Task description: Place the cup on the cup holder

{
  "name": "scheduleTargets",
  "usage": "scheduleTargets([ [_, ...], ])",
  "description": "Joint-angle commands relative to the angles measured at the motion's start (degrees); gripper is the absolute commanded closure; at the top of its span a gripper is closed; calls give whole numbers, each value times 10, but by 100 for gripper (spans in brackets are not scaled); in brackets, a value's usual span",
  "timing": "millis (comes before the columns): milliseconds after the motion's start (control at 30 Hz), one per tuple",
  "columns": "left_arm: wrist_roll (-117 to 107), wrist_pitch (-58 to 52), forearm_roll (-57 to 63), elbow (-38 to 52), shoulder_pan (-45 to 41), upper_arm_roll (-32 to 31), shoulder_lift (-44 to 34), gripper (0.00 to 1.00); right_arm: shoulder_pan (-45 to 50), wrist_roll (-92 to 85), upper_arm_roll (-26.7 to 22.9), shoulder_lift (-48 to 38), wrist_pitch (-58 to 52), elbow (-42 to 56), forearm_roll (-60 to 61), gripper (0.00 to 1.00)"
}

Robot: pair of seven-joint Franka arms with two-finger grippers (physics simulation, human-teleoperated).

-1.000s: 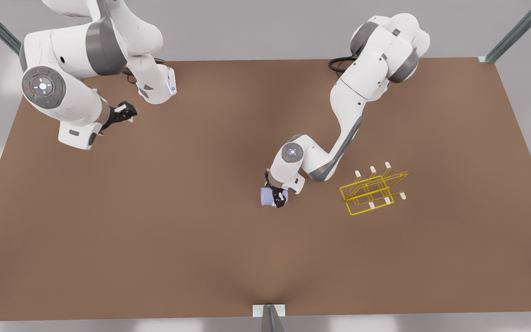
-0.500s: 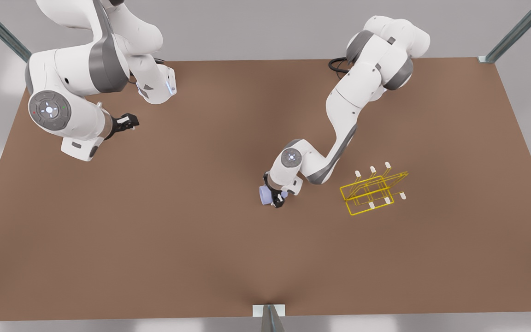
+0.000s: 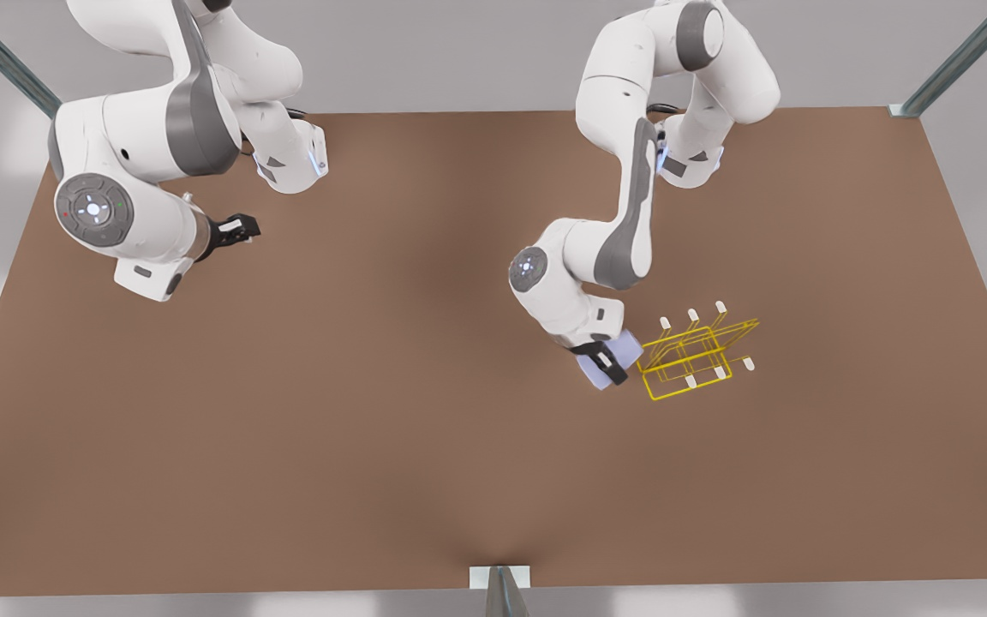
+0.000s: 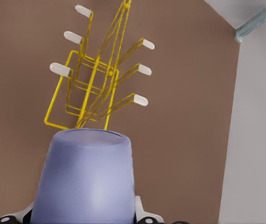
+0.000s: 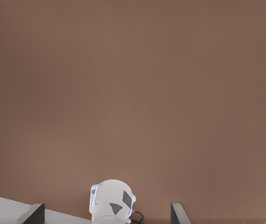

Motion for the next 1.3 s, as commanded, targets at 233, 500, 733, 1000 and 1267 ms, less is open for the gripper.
scheduleTargets([
  [233,402,-98,294,62,45,43,85,35,0,8,1,3,0,0,1,0],
  [500,419,-127,308,41,40,25,148,34,0,8,0,17,0,0,6,0],
  [733,363,-124,306,42,76,-15,170,32,0,10,0,26,0,0,8,0],
  [1000,330,-125,308,35,92,-32,176,32,3,9,0,31,1,1,9,0],
  [1267,320,-126,314,28,102,-42,174,0,4,8,0,37,2,1,13,0],
])
